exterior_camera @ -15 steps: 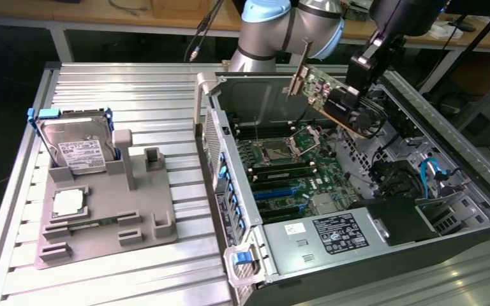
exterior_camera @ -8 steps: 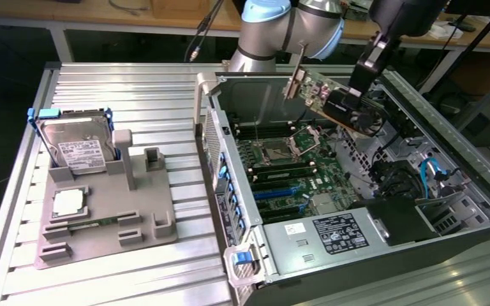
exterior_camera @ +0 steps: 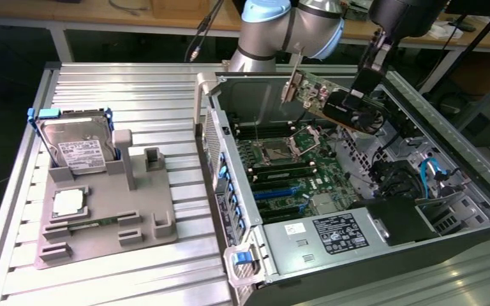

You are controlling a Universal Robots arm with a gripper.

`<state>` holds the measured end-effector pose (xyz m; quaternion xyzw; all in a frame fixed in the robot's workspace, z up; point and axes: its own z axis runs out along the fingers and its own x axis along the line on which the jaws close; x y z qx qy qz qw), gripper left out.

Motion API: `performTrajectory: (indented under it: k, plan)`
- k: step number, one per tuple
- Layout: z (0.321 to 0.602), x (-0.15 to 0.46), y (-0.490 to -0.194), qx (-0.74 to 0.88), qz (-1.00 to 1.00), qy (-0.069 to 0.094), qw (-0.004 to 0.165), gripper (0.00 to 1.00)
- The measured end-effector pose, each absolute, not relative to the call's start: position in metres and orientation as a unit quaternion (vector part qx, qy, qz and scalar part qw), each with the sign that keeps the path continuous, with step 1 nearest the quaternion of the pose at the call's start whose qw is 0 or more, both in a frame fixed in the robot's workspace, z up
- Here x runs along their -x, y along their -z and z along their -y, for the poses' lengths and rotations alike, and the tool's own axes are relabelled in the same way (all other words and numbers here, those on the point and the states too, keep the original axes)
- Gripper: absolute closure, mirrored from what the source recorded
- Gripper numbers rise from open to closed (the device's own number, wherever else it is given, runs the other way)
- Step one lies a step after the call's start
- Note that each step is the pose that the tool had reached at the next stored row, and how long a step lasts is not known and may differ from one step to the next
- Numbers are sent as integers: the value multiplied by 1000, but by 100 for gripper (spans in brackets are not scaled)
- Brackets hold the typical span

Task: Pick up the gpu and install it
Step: 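Insert the gpu into the slot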

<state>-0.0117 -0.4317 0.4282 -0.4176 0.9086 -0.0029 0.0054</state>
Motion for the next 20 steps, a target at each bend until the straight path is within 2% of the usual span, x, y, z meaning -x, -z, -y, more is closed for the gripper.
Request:
performTrajectory:
  k: [20]
  plan:
    - [432, 12, -425, 576, -818, -6, 10, 73]
